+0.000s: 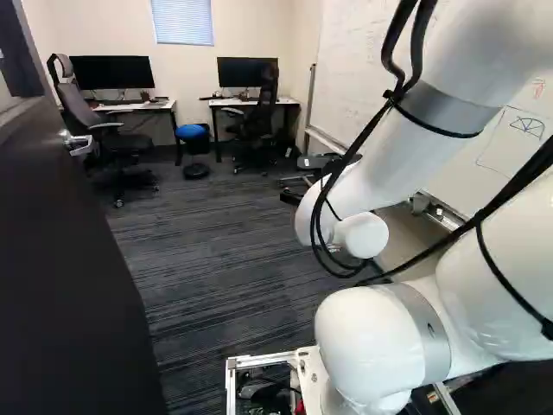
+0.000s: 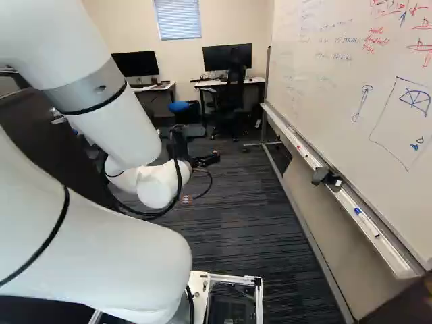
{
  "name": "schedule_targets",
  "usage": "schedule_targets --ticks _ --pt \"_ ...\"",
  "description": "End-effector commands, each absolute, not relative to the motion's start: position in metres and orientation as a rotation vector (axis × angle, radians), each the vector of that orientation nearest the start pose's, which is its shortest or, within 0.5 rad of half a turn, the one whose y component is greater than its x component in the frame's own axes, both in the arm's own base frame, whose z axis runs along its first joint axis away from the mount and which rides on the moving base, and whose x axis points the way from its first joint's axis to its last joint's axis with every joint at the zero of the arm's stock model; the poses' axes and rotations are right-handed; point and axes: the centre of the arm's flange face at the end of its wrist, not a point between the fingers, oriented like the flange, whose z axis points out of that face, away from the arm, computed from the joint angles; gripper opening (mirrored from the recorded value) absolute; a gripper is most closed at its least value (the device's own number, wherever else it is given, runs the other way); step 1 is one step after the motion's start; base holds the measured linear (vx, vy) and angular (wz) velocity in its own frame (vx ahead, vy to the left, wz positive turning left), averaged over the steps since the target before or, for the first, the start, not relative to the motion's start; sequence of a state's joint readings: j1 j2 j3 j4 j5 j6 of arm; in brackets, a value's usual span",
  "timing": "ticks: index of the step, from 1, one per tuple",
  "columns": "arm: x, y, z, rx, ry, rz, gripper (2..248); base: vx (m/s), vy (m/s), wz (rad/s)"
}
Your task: Open the door and move inside
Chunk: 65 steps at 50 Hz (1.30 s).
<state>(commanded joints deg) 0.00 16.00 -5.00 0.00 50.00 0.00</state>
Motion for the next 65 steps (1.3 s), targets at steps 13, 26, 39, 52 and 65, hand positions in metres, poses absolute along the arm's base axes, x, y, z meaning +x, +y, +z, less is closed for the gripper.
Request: schedule_targets --ticks 13,26,39,52,65 --pt "0.2703 0.0000 0.3656 -2.558 0.000 -1.824 247 0.219 0.002 -0.003" --pt "0.2703 0.0000 0.3656 -2.558 0.000 -1.824 247 0.228 0.002 -0.003" --pt "0.2703 0.0000 0.3656 -2.558 0.000 -1.824 247 0.214 -0.008 0.012" --pt "0.2703 0.0000 0.3656 -2.558 0.000 -1.824 247 0.217 0.007 -0.005" --pt "0.2703 0.0000 0.3656 -2.558 0.000 -1.824 247 0.236 0.001 -0.012"
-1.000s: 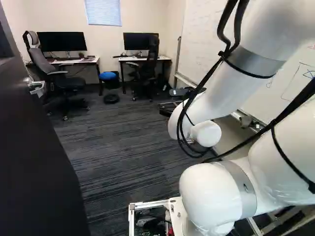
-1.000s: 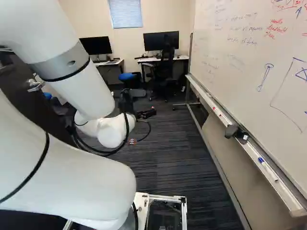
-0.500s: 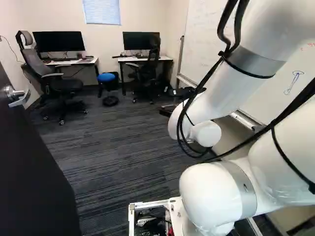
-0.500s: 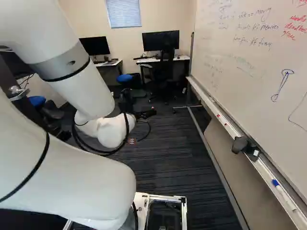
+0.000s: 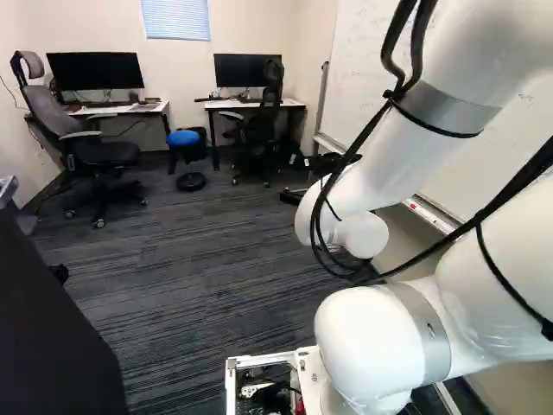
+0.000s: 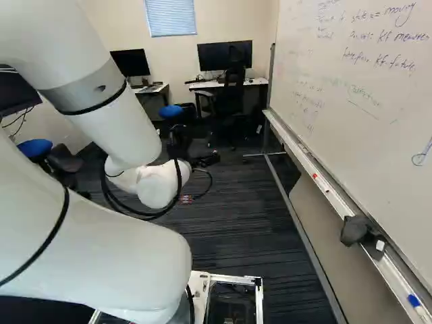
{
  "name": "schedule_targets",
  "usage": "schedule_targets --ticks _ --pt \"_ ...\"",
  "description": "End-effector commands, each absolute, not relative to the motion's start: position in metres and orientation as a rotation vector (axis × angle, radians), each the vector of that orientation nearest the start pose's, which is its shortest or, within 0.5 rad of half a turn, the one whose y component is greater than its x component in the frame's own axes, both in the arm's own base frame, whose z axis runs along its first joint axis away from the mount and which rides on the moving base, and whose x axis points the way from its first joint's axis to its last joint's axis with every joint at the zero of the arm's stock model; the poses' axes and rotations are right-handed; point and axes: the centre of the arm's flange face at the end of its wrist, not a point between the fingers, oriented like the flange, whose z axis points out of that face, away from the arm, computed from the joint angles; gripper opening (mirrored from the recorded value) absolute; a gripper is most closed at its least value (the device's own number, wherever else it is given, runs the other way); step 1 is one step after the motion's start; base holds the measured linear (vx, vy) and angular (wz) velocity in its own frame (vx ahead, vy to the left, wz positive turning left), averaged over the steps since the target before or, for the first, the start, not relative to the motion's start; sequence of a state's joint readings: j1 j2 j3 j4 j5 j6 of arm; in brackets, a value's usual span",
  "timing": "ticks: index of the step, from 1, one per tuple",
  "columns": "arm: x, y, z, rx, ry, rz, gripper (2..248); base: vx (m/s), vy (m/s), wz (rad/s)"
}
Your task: Open the door and move inside
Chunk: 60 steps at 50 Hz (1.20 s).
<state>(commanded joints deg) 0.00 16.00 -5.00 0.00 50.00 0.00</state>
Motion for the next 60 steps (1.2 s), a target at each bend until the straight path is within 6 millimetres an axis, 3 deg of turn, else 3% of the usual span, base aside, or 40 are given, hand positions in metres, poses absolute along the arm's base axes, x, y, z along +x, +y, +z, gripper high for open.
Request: schedule_targets --ticks 21,60 --pt "0.2703 0.0000 0.3656 -2.558 0.000 -1.824 247 0.239 0.006 0.013" --pt "0.2703 0.0000 0.3656 -2.558 0.000 -1.824 247 0.231 0.038 0.171"
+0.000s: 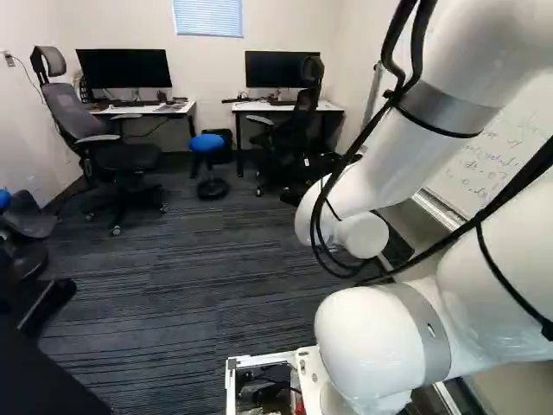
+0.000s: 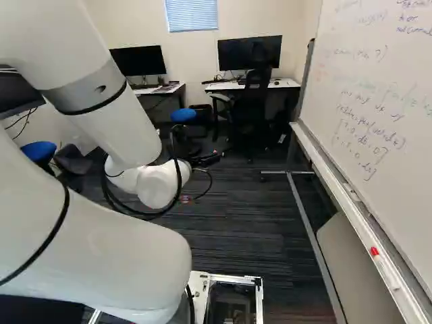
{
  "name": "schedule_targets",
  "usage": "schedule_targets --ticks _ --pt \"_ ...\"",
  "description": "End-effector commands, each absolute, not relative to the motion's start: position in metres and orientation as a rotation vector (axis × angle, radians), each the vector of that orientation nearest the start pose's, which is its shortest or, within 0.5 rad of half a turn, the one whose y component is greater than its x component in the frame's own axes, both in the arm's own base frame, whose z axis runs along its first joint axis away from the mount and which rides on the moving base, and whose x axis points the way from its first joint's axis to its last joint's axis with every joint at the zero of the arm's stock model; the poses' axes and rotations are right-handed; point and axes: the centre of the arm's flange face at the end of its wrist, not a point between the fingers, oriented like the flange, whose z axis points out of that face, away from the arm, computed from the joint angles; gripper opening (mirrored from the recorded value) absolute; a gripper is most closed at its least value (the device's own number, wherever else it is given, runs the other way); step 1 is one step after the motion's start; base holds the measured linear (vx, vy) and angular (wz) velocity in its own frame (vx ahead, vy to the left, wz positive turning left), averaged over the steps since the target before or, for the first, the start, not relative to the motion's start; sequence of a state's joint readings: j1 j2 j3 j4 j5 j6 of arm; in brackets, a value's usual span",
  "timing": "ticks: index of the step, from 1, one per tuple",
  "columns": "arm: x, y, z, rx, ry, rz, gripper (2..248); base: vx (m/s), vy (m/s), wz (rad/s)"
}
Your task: Open the door and move inside
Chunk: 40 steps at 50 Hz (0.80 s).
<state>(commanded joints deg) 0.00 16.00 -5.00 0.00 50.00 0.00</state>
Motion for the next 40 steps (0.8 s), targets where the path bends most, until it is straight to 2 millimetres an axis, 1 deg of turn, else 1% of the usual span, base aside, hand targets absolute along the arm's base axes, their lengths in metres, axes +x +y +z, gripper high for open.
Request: schedule_targets --ticks 24,40 --pt "0.2703 0.0000 0.3656 -2.558 0.000 -1.824 247 0.213 0.041 0.177" --pt "0.2703 0.0000 0.3656 -2.558 0.000 -1.824 247 0.217 0.031 0.014"
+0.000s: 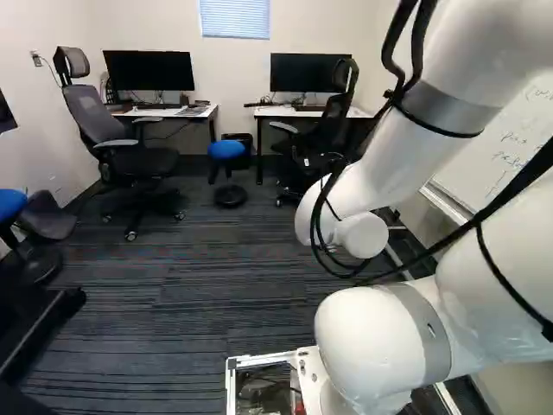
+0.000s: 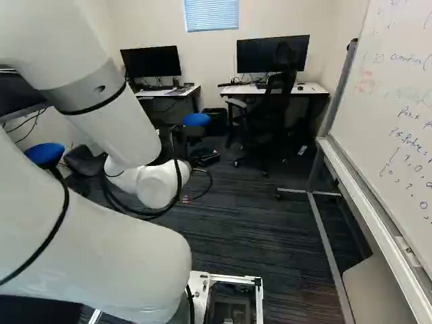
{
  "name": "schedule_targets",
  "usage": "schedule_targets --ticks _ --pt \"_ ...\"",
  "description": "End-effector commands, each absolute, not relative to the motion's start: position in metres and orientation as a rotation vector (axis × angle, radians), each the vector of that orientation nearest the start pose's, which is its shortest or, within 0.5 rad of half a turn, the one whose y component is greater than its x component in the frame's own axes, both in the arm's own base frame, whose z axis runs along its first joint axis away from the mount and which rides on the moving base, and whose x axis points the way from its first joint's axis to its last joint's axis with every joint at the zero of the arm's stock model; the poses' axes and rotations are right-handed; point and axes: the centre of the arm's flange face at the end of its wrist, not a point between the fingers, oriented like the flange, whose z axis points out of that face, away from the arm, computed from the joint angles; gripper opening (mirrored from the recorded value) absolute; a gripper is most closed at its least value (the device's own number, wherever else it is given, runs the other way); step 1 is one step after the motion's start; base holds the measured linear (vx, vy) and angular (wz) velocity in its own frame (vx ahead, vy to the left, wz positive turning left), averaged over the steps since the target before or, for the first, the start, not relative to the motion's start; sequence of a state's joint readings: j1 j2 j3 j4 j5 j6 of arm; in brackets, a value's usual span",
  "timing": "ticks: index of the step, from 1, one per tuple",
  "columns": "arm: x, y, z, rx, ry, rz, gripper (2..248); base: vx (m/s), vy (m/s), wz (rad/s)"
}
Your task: Open the door and move inside
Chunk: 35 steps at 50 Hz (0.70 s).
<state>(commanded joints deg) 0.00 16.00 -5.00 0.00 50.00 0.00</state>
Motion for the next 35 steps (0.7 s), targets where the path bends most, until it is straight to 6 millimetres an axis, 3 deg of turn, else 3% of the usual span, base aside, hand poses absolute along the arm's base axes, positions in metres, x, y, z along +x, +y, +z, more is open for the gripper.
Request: schedule_targets --ticks 16,35 --pt "0.2703 0.0000 0.3656 -2.558 0.000 -1.824 247 0.158 0.028 -0.009" --pt "0.2703 0.0000 0.3656 -2.558 0.000 -1.824 247 0.009 0.001 -0.002"
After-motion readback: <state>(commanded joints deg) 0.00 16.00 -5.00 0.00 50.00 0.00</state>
